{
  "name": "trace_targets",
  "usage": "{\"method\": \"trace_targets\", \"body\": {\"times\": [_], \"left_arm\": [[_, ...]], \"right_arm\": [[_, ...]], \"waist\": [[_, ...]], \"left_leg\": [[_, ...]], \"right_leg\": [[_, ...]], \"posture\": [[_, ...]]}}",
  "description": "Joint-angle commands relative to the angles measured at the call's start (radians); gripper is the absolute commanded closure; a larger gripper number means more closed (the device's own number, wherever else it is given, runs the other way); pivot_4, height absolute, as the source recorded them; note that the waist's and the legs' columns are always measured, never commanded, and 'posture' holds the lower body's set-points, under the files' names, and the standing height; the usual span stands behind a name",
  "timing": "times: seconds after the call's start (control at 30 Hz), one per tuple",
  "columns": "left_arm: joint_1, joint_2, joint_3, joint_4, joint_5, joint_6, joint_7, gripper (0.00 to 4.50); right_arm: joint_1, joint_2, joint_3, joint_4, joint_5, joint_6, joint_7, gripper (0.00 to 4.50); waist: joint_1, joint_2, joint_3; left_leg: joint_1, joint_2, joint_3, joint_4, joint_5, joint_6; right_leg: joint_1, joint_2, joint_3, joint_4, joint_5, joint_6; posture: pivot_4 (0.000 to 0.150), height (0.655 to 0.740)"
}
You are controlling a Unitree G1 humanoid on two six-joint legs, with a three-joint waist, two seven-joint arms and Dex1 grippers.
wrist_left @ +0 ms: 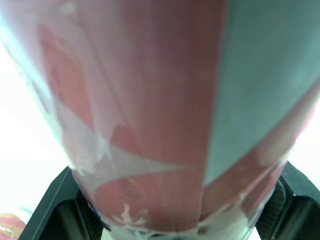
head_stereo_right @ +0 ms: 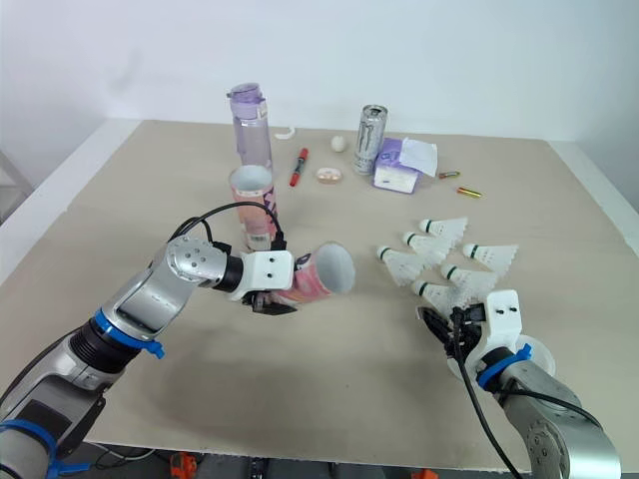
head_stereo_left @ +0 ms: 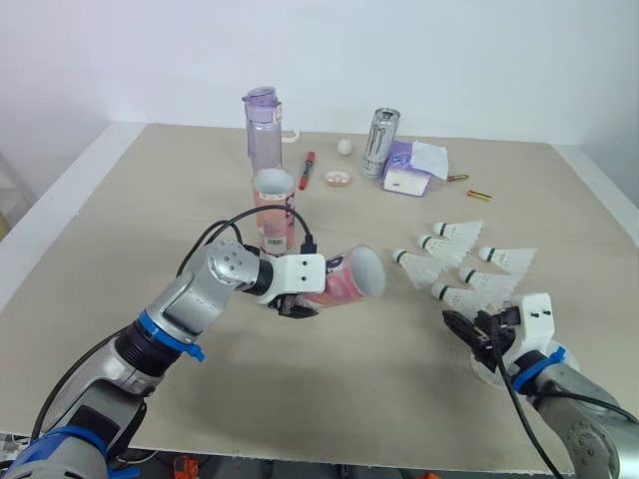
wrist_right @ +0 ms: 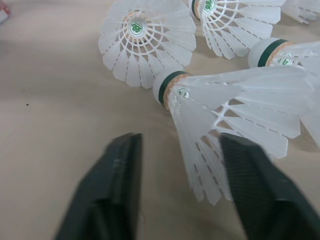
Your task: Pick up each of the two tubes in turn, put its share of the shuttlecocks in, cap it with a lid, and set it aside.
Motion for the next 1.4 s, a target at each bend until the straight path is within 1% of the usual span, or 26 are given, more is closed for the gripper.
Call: {"method": "trace_targets", "body": {"times": [0.03,0.1,0.33,0.5,0.57,0.67,0.77,0.83,0.87,0.97,1.07,1.13,1.27,1.4], "left_arm": [[0.012,-0.012,-0.013,0.006,0.011,-0.012,0.012,1.17],[0.012,-0.014,-0.012,0.008,0.011,-0.011,0.013,1.17],[0.003,-0.015,-0.007,0.024,0.013,-0.019,0.013,1.17],[-0.005,-0.017,-0.002,0.053,0.014,-0.037,0.013,1.17],[-0.008,-0.02,0.0,0.069,0.014,-0.046,0.013,1.17],[-0.013,-0.026,0.0,0.088,0.014,-0.061,0.011,1.17],[-0.018,-0.03,0.001,0.102,0.013,-0.071,0.005,1.17],[-0.025,-0.034,0.0,0.117,0.012,-0.073,-0.002,1.17],[-0.028,-0.036,-0.002,0.121,0.009,-0.067,-0.009,1.17],[-0.036,-0.042,-0.005,0.12,0.002,-0.033,-0.03,1.17],[-0.045,-0.048,-0.009,0.113,-0.004,0.031,-0.049,1.17],[-0.049,-0.049,-0.014,0.105,-0.006,0.066,-0.06,1.17],[-0.048,-0.049,-0.016,0.087,-0.008,0.102,-0.061,1.17],[-0.046,-0.047,-0.017,0.071,-0.012,0.135,-0.058,1.17]], "right_arm": [[-0.014,0.003,-0.003,-0.053,-0.008,-0.007,-0.017,3.9],[-0.017,0.002,-0.004,-0.051,-0.012,-0.011,-0.017,4.45],[-0.01,-0.008,-0.006,-0.057,-0.018,-0.012,-0.003,4.45],[-0.001,-0.046,-0.008,-0.112,-0.006,-0.016,0.05,4.45],[0.001,-0.088,-0.02,-0.152,0.011,-0.019,0.103,4.45],[0.002,-0.19,-0.042,-0.192,0.007,-0.046,0.213,4.45],[-0.056,-0.32,-0.087,-0.202,-0.001,-0.108,0.339,4.45],[-0.139,-0.407,-0.084,-0.199,-0.012,-0.158,0.413,4.45],[-0.188,-0.442,-0.066,-0.2,-0.021,-0.186,0.443,4.45],[-0.329,-0.509,0.026,-0.2,-0.063,-0.265,0.505,4.45],[-0.461,-0.519,0.143,-0.191,-0.113,-0.323,0.54,4.45],[-0.515,-0.518,0.199,-0.176,-0.149,-0.354,0.561,4.45],[-0.55,-0.522,0.261,-0.119,-0.234,-0.444,0.605,4.45],[-0.553,-0.517,0.285,-0.079,-0.28,-0.502,0.631,4.45]], "waist": [[0.0,0.0,0.0],[0.0,0.0,0.0],[0.0,0.0,0.0],[0.0,0.0,0.0],[0.0,0.0,0.0],[0.0,0.0,0.0],[0.0,0.001,0.0],[0.0,0.0,0.0],[-0.002,0.002,0.0],[-0.001,0.0,0.0],[-0.002,-0.001,0.0],[-0.002,0.0,0.0],[-0.001,-0.001,0.0],[-0.002,-0.001,0.0]], "left_leg": [[0.0,0.0,0.0,0.0,0.0,0.0],[0.0,0.0,0.0,0.0,0.0,0.0],[0.0,-0.001,0.0,0.0,0.0,0.0],[0.0,-0.001,0.0,0.0,0.0,0.0],[0.0,-0.001,0.0,0.0,0.0,0.0],[0.0,-0.002,0.0,0.0,0.001,0.001],[0.0,-0.002,-0.001,0.0,0.001,0.002],[0.0,-0.004,-0.001,0.0,0.002,0.003],[0.0,-0.004,-0.001,0.0,0.002,0.003],[0.001,-0.005,0.0,0.001,0.003,0.004],[0.0,-0.003,0.0,0.0,0.003,0.004],[-0.003,-0.003,0.001,0.0,0.003,0.004],[-0.006,-0.004,0.0,0.0,0.003,0.004],[-0.006,-0.004,0.0,0.0,0.002,0.004]], "right_leg": [[0.0,0.0,0.0,0.0,0.0,0.0],[0.0,0.0,0.0,0.0,0.0,0.0],[0.0,0.0,0.0,0.0,0.0,0.0],[0.0,-0.001,0.0,0.0,0.0,0.0],[0.0,-0.001,0.0,0.0,0.0,0.0],[0.0,-0.001,0.0,0.0,0.001,0.0],[0.001,-0.001,0.001,0.0,0.001,0.0],[0.001,-0.001,0.002,0.0,0.001,0.001],[0.001,-0.001,0.001,0.0,0.001,0.001],[0.001,-0.001,0.003,0.0,0.003,0.002],[0.0,-0.001,-0.001,-0.001,0.0,0.001],[-0.001,-0.002,0.001,-0.001,0.001,0.001],[-0.002,-0.002,0.0,-0.001,-0.001,0.003],[-0.002,-0.002,0.0,-0.001,-0.001,0.003]], "posture": [[0.15,0.74],[0.15,0.74],[0.15,0.74],[0.15,0.74],[0.15,0.74],[0.15,0.74],[0.15,0.74],[0.15,0.74],[0.15,0.74],[0.15,0.74],[0.15,0.74],[0.15,0.74],[0.15,0.74],[0.15,0.74]]}}
